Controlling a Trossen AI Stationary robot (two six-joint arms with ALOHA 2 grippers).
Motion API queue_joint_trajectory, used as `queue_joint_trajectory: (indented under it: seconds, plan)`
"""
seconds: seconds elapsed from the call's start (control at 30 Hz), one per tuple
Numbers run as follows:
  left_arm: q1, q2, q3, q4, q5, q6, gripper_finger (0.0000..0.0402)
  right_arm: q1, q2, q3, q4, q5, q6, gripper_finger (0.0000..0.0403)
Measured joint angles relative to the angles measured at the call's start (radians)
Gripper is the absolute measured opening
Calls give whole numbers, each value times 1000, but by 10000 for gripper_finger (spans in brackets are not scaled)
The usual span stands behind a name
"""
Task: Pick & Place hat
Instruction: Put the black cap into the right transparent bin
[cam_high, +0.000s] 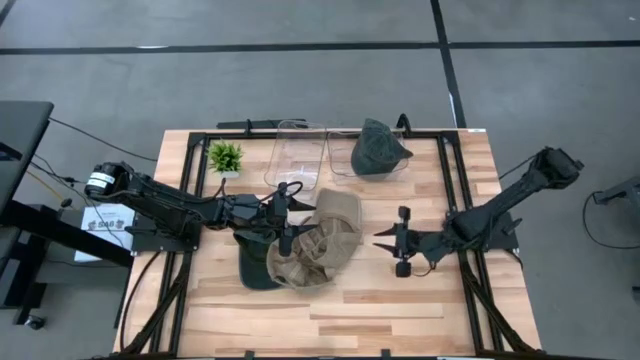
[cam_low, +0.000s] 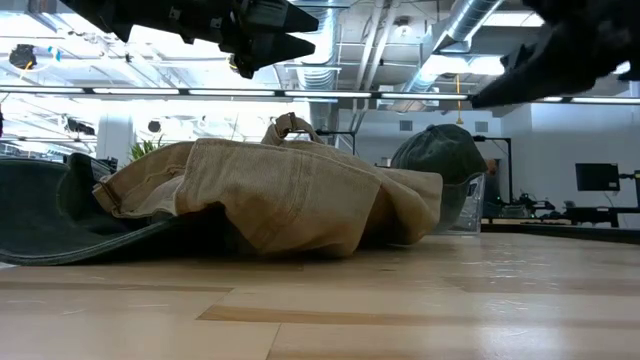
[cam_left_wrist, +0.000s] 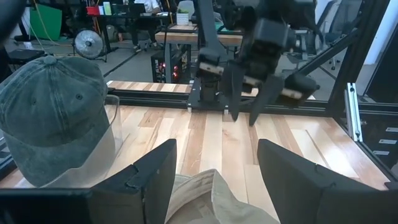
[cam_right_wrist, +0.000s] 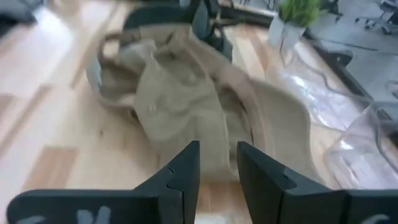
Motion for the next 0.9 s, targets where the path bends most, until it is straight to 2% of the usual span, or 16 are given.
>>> queue_joint_trajectory:
  seconds: [0.17, 0.47, 0.67, 0.9]
  plan:
    - [0, 0, 0, 0, 0, -2, 222, -35, 60, 0, 0, 28, 0, 98]
    - [0, 0, 0, -1, 0, -5, 222, -65, 77, 0, 0, 25, 1, 98]
    - [-7, 0, 0, -34, 111, -99, 222, -65, 77, 0, 2, 24, 1, 98]
    - [-48, -22, 0, -302, 175, -345, 222, -65, 77, 0, 1, 21, 1, 98]
